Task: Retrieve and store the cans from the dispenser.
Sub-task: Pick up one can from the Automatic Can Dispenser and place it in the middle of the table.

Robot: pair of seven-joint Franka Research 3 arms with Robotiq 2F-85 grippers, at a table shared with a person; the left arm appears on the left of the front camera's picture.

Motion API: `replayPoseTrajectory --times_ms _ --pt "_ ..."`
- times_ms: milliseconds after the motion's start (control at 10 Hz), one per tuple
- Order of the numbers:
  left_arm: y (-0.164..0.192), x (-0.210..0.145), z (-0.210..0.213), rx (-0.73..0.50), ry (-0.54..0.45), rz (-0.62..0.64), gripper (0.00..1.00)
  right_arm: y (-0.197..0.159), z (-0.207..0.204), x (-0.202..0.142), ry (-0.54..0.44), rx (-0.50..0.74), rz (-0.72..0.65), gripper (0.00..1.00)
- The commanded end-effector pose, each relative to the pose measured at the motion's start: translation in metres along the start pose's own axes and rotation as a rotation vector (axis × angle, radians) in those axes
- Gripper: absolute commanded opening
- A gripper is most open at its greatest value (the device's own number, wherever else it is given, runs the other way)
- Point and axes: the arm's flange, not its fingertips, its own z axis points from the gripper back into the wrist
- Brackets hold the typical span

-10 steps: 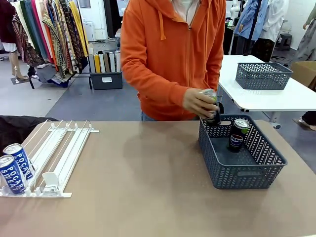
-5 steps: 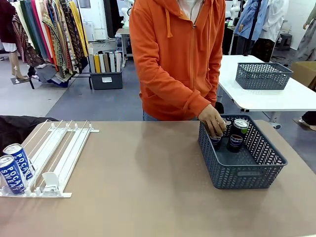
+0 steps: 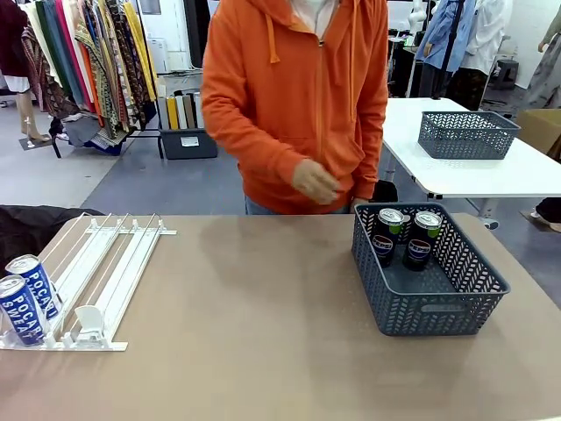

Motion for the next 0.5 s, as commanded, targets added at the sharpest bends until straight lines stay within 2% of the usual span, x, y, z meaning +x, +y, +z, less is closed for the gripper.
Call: replayPoseTrajectory --times_ms 0,100,300,400 --pt "-0.032 -0.008 -0.016 0.545 0.019 -0.155 1.0 0.003 -0.001 0.003 -0.017 0.02 0.002 1.0" --pt "-0.038 -0.008 -0.025 0.748 0.023 -0.197 1.0 0.003 -0.001 0.003 -0.017 0.02 0.002 1.0" --pt "-0.043 0.0 -0.033 1.013 0.033 -0.164 1.0 0.003 -0.001 0.003 -0.017 0.02 0.002 1.0" --pt "-0.048 0.0 -0.036 1.048 0.08 -0.173 1.0 0.003 -0.001 0.003 -0.017 0.02 0.002 1.0"
